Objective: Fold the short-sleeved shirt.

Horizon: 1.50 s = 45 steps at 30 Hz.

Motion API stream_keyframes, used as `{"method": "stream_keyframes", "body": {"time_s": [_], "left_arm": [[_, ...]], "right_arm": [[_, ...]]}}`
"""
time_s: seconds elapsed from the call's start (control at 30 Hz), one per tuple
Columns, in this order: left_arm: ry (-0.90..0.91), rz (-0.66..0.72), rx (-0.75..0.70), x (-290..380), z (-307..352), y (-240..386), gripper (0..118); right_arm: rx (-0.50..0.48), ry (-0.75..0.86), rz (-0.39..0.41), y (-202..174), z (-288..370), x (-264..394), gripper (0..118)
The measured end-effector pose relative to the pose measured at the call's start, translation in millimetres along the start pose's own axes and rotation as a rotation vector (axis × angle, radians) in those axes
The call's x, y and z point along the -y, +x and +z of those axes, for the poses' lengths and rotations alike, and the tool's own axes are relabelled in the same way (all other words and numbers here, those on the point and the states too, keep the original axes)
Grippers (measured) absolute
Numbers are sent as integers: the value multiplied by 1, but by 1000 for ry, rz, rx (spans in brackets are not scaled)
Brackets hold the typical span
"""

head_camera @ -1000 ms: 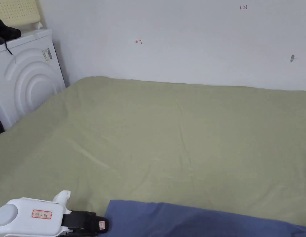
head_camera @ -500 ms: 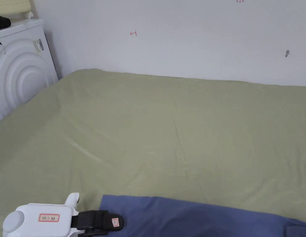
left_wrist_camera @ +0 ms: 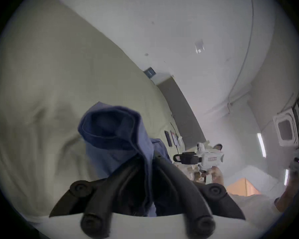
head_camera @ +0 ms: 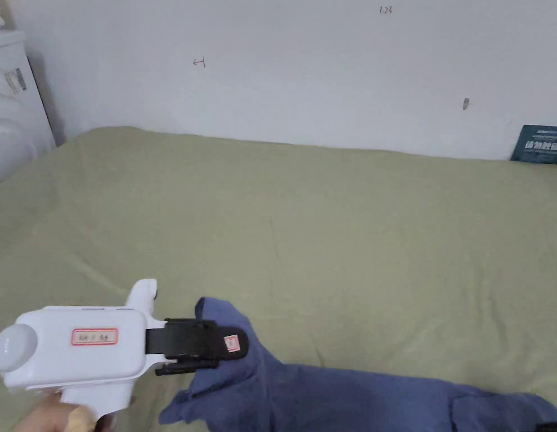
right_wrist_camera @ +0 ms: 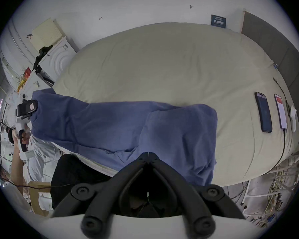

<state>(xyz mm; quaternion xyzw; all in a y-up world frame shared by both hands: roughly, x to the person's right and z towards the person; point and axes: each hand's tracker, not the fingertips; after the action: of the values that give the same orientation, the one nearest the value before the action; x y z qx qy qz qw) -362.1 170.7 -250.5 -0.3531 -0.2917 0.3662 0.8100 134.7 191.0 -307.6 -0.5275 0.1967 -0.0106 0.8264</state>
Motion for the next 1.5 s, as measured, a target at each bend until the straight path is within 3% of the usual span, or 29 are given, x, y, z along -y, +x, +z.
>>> {"method": "stream_keyframes", "body": {"time_s": [0.17, 0.3, 0.37, 0.4, 0.43, 0.47, 0.5, 0.67, 0.7, 0.73, 0.8, 0.83, 1.1, 1.2, 1.23, 1.27, 1.5], "left_arm": [[-216, -86, 18, 9, -110, 45, 5], [-300, -115, -48, 25, -178, 36, 5], [-336, -74, -85, 34, -202, 25, 11], [-327, -54, -71, 38, -210, 20, 23], [-330, -55, -79, 42, -215, 15, 60], [-318, -29, -87, 44, -216, 10, 88], [-309, 16, -102, 45, -215, 5, 101], [-165, 130, -1, 38, -169, -7, 96], [-124, 134, 25, 37, -159, -10, 89], [-94, 141, 36, 39, -150, -9, 72], [-84, 149, 12, 36, -144, -18, 18], [-78, 156, -54, 36, -147, -21, 1], [-289, 175, 32, 78, -222, -25, 1], [-386, 156, -162, 109, -263, -29, 0], [-306, 180, -16, 113, -261, -29, 0], [-265, 208, 1, 111, -260, -30, 0], [-330, 157, -77, 87, -231, -20, 0]], "right_arm": [[-4, 23, -29, 13, 7, 5, 0], [-7, 36, -61, 31, 6, 10, 0], [-5, 37, -73, 38, 5, 12, 0], [-3, 34, -79, 40, 5, 13, 0], [-2, 33, -83, 42, 5, 14, 0], [-5, 32, -89, 45, 4, 15, 0], [-5, 31, -95, 47, 4, 16, 0], [-3, 29, -107, 52, 5, 21, 0], [-2, 26, -105, 52, 5, 22, 0], [1, 22, -106, 52, 5, 23, 0], [-3, 15, -100, 52, 4, 24, 0], [-1, 12, -97, 51, 5, 24, 0], [-7, 50, -83, 46, 19, 25, 0], [-1, 58, -75, 46, 21, 25, 0], [-4, 58, -78, 46, 21, 25, 0], [-4, 55, -81, 47, 21, 25, 0], [13, 18, -75, 48, 7, 25, 0]]}}
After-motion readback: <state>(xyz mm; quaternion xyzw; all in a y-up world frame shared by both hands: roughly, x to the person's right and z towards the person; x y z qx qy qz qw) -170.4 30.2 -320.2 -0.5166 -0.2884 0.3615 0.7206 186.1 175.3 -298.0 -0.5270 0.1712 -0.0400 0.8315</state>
